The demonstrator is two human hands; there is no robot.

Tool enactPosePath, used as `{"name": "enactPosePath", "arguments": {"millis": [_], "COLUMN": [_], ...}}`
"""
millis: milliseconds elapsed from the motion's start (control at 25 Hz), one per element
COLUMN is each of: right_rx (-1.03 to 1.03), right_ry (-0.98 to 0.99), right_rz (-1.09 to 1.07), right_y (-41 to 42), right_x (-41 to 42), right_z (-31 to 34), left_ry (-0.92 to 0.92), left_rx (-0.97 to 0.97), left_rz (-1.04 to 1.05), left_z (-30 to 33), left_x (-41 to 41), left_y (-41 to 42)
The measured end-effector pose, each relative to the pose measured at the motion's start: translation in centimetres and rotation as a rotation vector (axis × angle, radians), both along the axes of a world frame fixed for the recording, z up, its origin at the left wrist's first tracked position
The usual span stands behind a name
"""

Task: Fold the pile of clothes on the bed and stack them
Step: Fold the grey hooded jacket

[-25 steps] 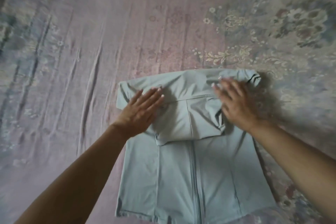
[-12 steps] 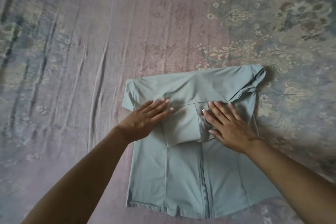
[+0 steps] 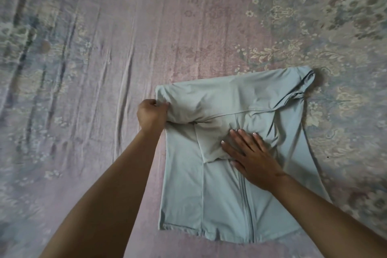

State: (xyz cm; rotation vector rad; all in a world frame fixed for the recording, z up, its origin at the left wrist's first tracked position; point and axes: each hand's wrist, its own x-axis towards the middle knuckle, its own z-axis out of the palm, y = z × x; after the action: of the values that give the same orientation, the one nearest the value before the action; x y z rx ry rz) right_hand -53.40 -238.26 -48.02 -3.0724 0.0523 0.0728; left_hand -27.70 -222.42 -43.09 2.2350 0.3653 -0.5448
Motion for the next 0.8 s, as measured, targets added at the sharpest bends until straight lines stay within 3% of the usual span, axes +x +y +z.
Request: {"name": "enactPosePath", "arguments": {"millis": [240, 400, 520, 680, 800], "right_rx": [0.084, 0.112, 0.141, 0.175, 0.171], "right_ry": [-0.134, -0.164, -0.183, -0.192, -0.199], "right_rz": [-0.091, -0.075, -0.095, -0.103, -0.102], "right_y": [0.4, 1.1, 1.4, 1.8, 1.6], "right_x": [1.5, 2.0, 2.1, 1.6, 1.7], "right_z": [2.1, 1.8, 1.6, 1.5, 1.2], "left_ry": [-0.107, 0.012, -0.015, 0.224, 0.151], "left_rx": [0.134, 0.070, -0.068, -0.502, -0.261], "left_rz": [-0.063, -0.104, 0.024, 0.208, 0.064], "left_z": [0.3, 0.5, 1.5, 1.9, 0.1], "left_x": [0.7, -0.2, 0.1, 0.4, 0.1], "left_y": [-0.6, -1.3, -2.2, -2.4, -1.0]}}
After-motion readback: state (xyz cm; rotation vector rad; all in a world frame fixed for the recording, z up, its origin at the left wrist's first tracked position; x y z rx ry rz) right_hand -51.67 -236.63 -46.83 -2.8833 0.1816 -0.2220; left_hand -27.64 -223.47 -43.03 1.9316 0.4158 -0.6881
